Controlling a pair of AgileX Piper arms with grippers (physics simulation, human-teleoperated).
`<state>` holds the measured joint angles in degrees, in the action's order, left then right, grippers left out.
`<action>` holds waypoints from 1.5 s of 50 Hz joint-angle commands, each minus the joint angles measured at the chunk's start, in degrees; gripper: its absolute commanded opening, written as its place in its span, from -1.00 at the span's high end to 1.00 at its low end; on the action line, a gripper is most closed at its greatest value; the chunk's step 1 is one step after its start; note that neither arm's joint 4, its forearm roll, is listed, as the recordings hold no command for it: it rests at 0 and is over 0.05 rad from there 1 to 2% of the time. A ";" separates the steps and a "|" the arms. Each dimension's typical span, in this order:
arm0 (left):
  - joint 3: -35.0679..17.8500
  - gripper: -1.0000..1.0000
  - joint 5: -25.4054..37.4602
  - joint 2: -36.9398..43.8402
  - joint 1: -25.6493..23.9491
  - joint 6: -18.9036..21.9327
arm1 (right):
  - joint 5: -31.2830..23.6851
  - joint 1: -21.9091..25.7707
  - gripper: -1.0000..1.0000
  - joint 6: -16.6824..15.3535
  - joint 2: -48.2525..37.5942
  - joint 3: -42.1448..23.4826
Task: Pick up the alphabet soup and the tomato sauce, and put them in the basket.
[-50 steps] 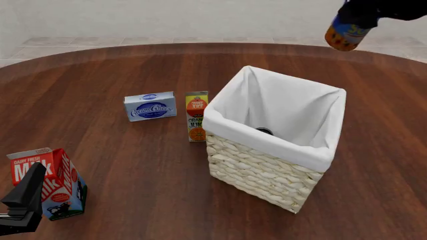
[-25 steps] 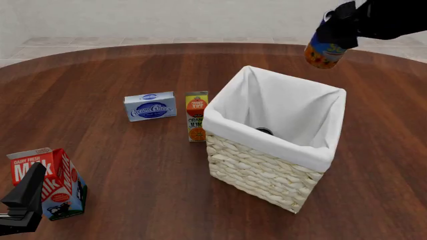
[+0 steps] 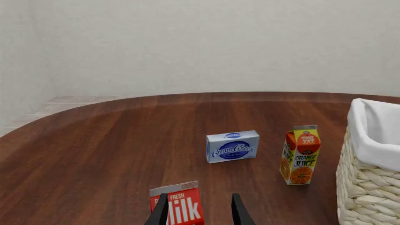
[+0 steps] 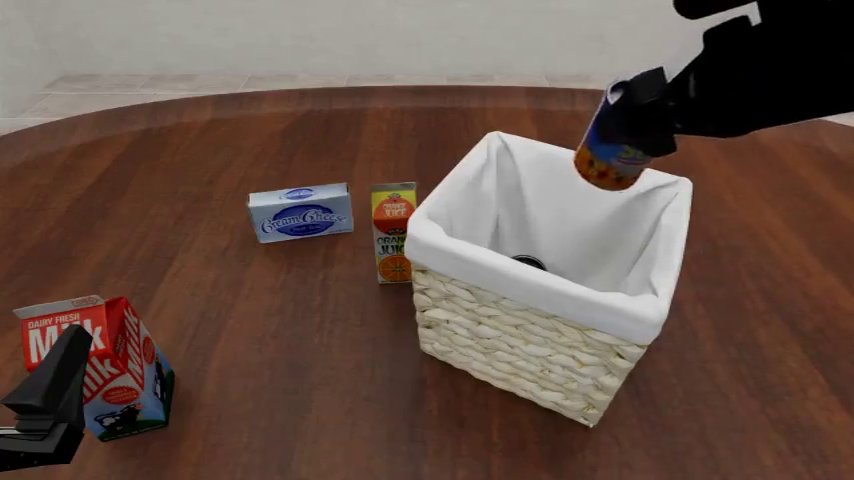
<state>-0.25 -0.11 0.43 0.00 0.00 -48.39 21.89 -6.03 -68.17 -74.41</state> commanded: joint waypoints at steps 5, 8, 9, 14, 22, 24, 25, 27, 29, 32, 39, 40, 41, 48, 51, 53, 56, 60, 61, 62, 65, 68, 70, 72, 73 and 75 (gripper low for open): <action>0.00 -1.00 0.00 0.00 0.00 0.00 | 0.37 2.17 1.00 1.90 0.64 3.66; 0.00 -1.00 0.00 0.00 0.00 0.00 | 0.62 2.20 1.00 1.93 0.68 4.28; 0.00 -1.00 0.00 0.00 0.00 0.00 | 0.78 2.34 1.00 2.14 0.78 4.82; 0.00 -1.00 0.00 0.00 0.00 0.00 | 1.48 2.75 1.00 2.43 1.11 6.72; 0.00 -1.00 0.00 0.00 0.00 0.00 | 2.25 2.99 1.00 2.62 1.40 8.77; 0.00 -1.00 0.00 0.00 0.00 0.00 | 2.49 2.99 1.00 2.74 1.44 9.34; 0.00 -1.00 0.00 0.00 0.00 0.00 | 2.49 2.99 1.00 2.74 1.45 9.34; 0.00 -1.00 0.00 0.00 0.00 0.00 | 2.71 3.02 1.00 2.81 1.45 9.75; 0.00 -1.00 0.00 0.00 0.00 0.00 | 3.10 2.93 1.00 2.75 1.38 10.34; 0.00 -1.00 0.00 0.00 0.00 0.00 | 3.70 2.93 1.00 2.75 1.27 11.16; 0.00 -1.00 0.00 0.00 0.00 0.00 | 5.21 2.87 1.00 2.87 0.63 12.61; 0.00 -1.00 0.00 0.00 0.00 0.00 | 5.33 2.92 1.00 2.97 0.58 12.71; 0.00 -1.00 0.00 0.00 0.00 0.00 | 5.56 3.04 1.00 3.03 0.48 12.92; 0.00 -1.00 0.00 0.00 0.00 0.00 | 7.14 2.74 1.00 3.22 -0.49 14.13; 0.00 -1.00 0.00 0.00 0.00 0.00 | 7.60 2.82 1.00 3.33 -0.74 14.57; 0.00 -1.00 0.00 0.00 0.00 0.00 | 7.86 2.90 1.00 3.35 -0.83 14.85; 0.00 -1.00 0.00 0.00 0.00 0.00 | 8.15 2.85 1.00 3.30 -1.00 15.11; 0.00 -1.00 0.00 0.00 0.00 0.00 | 8.68 2.84 1.00 3.66 -1.16 15.83; 0.00 -1.00 0.00 0.00 0.00 0.00 | 8.80 2.67 1.00 3.50 -1.23 15.90; 0.00 -1.00 0.00 0.00 0.00 0.00 | 8.91 2.56 1.00 3.53 -1.31 15.98; 0.00 -1.00 0.00 0.00 0.00 0.00 | 9.03 2.55 1.00 3.50 -1.37 16.17; 0.00 -1.00 0.00 0.00 0.00 0.00 | 9.08 2.45 1.00 3.50 -1.38 16.31; 0.00 -1.00 0.00 0.00 0.00 0.00 | 9.08 2.46 1.00 3.48 -1.36 16.33; 0.00 -1.00 0.00 0.00 0.00 0.00 | 9.16 2.45 1.00 3.43 -1.29 16.51; 0.00 -1.00 0.00 0.00 0.00 0.00 | 9.20 2.36 1.00 3.41 -1.30 16.60; 0.00 -1.00 0.00 0.00 0.00 0.00 | 9.27 2.31 1.00 3.45 -1.27 16.80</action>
<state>-0.25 -0.11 0.43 0.00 0.00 -39.80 24.41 -3.71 -69.58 -58.08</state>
